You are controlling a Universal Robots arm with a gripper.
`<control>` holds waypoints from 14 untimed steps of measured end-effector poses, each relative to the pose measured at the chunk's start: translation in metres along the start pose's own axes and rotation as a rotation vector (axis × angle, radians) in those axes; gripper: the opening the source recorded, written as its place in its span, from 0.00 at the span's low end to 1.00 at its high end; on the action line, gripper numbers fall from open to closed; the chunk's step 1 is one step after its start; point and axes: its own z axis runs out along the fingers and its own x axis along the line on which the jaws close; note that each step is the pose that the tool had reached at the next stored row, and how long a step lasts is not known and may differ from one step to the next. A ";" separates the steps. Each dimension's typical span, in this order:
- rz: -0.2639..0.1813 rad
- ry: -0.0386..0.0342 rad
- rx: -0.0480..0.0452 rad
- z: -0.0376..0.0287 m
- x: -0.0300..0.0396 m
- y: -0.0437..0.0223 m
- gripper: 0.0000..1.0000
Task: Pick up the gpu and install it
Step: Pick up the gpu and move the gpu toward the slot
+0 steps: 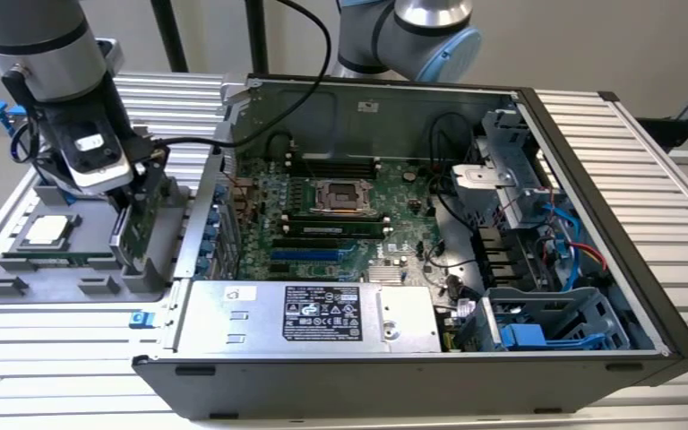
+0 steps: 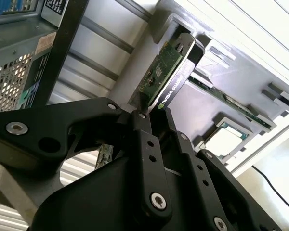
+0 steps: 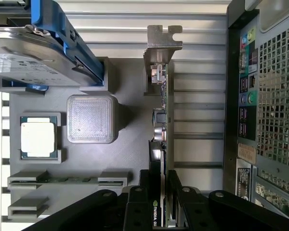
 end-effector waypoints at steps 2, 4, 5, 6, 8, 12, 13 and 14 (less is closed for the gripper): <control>0.000 0.0001 0.0000 -0.0008 0.0000 0.0000 0.00; 0.000 0.0001 0.0000 -0.0018 0.0000 0.0001 0.00; 0.000 0.0001 0.0001 -0.0023 0.0000 0.0001 0.00; 0.000 0.0000 -0.0001 -0.0028 0.0000 0.0001 0.00; 0.000 0.0001 0.0000 -0.0039 0.0000 0.0002 0.00; 0.000 0.0000 0.0000 -0.0056 0.0000 0.0003 0.00; 0.000 -0.0001 -0.0001 -0.0060 0.0000 0.0003 0.00; 0.000 0.0000 -0.0001 -0.0064 0.0000 0.0003 0.00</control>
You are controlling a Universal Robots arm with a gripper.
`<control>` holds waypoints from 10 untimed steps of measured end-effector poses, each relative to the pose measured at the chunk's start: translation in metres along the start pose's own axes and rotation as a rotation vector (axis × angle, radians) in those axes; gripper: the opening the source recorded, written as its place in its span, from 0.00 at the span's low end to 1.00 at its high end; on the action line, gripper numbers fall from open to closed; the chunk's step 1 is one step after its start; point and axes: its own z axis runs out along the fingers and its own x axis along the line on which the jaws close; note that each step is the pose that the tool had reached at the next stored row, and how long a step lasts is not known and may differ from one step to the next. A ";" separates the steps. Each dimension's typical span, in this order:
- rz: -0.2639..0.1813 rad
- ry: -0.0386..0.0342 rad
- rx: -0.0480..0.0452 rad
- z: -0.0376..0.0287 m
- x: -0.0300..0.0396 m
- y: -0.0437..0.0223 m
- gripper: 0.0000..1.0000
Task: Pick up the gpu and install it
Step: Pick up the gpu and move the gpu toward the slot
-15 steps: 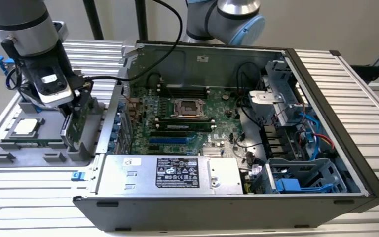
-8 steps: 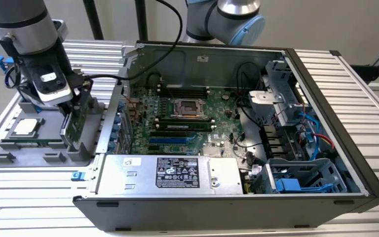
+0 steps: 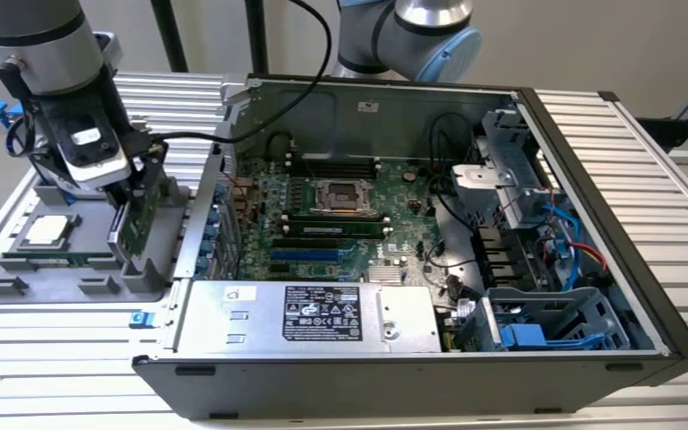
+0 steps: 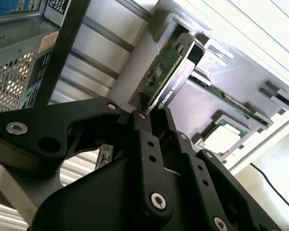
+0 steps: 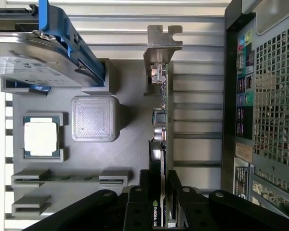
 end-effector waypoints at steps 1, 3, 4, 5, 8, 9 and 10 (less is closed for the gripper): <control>0.000 0.0000 0.0000 -0.0004 0.0000 0.0000 0.00; 0.000 0.0000 0.0000 -0.0014 0.0000 0.0001 0.00; 0.000 0.0000 0.0001 -0.0018 0.0000 0.0001 0.00; 0.000 0.0000 0.0000 -0.0023 0.0000 0.0001 0.00; 0.000 0.0000 0.0001 -0.0038 0.0000 0.0002 0.00; 0.000 0.0001 0.0001 -0.0044 -0.0001 0.0002 0.00; 0.000 0.0000 0.0000 -0.0048 -0.0001 0.0001 0.00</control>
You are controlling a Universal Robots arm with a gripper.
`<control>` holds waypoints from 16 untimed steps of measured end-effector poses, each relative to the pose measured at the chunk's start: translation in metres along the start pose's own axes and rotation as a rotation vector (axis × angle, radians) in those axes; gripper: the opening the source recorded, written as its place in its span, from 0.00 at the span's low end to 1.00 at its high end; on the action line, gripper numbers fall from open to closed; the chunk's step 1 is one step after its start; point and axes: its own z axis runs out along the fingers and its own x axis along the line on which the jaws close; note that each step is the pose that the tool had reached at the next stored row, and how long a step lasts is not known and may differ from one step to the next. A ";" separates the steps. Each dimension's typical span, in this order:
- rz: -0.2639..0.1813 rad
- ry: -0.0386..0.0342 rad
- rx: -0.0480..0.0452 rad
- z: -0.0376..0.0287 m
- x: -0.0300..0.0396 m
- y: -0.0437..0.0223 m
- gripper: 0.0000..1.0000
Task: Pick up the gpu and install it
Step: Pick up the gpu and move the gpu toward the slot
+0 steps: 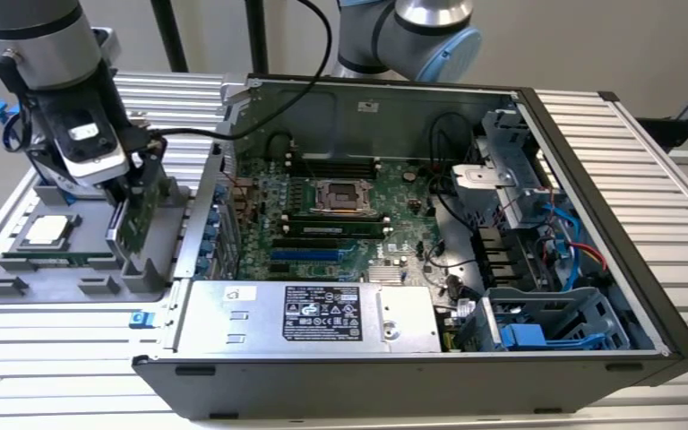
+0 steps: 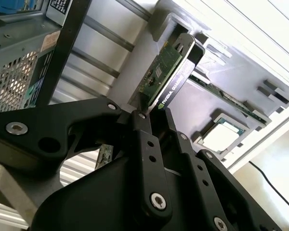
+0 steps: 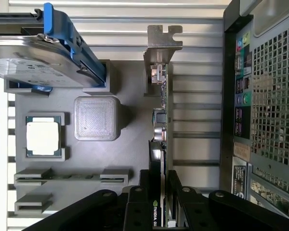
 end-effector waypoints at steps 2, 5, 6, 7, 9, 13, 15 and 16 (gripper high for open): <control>0.000 0.0000 0.0000 -0.0010 0.0000 0.0000 0.00; 0.000 -0.0001 -0.0001 -0.0023 0.0001 0.0002 0.00; 0.000 0.0000 0.0000 -0.0028 0.0001 0.0002 0.00; 0.000 0.0000 0.0000 -0.0032 0.0001 0.0003 0.00; 0.000 0.0000 0.0001 -0.0041 0.0001 0.0003 0.00; 0.000 0.0000 0.0000 -0.0059 0.0001 0.0004 0.00; 0.000 -0.0001 0.0000 -0.0067 0.0001 0.0004 0.00; 0.000 0.0000 0.0000 -0.0072 0.0001 0.0004 0.00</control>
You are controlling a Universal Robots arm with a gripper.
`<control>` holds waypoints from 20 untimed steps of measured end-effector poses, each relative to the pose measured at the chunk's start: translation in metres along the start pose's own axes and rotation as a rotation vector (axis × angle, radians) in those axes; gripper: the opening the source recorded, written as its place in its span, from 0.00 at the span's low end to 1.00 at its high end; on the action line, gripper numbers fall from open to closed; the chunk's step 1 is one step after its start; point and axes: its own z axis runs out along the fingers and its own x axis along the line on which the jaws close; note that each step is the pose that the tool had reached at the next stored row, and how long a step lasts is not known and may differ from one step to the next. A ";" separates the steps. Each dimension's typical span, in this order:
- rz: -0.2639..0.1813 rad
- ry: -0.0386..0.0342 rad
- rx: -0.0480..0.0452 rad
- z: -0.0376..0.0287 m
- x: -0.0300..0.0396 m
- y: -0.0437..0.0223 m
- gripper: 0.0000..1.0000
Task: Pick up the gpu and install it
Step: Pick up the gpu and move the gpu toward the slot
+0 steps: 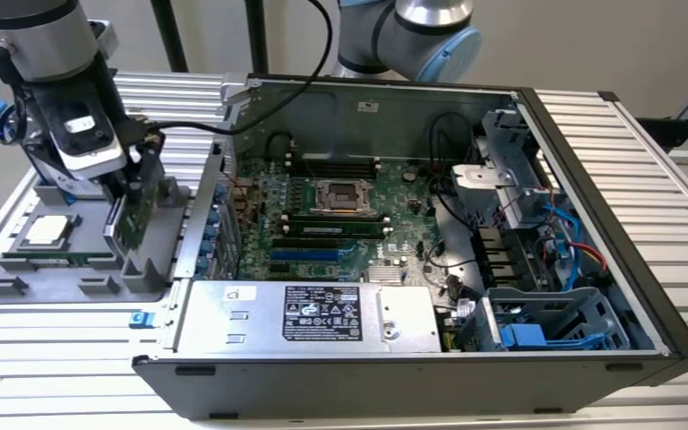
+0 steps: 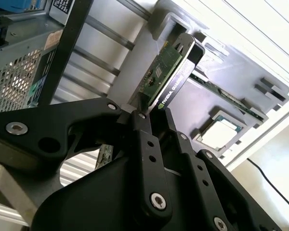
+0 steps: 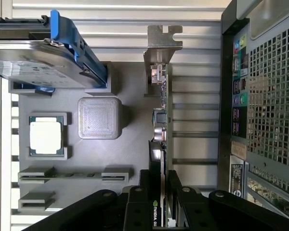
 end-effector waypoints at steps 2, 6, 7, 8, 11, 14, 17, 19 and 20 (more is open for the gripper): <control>0.000 0.0001 0.0000 -0.0009 0.0000 0.0000 0.00; 0.000 -0.0001 0.0000 -0.0028 0.0000 0.0001 0.00; 0.000 0.0000 0.0000 -0.0033 0.0000 0.0002 0.00; 0.000 0.0000 0.0000 -0.0036 0.0000 0.0002 0.00; 0.000 0.0000 0.0000 -0.0050 0.0000 0.0002 0.00; 0.000 -0.0001 0.0001 -0.0065 0.0000 0.0003 0.00; 0.000 -0.0001 -0.0002 -0.0077 0.0000 0.0004 0.00; 0.000 0.0001 0.0000 -0.0085 0.0000 0.0004 0.00; 0.000 0.0001 0.0001 -0.0090 0.0000 0.0004 0.00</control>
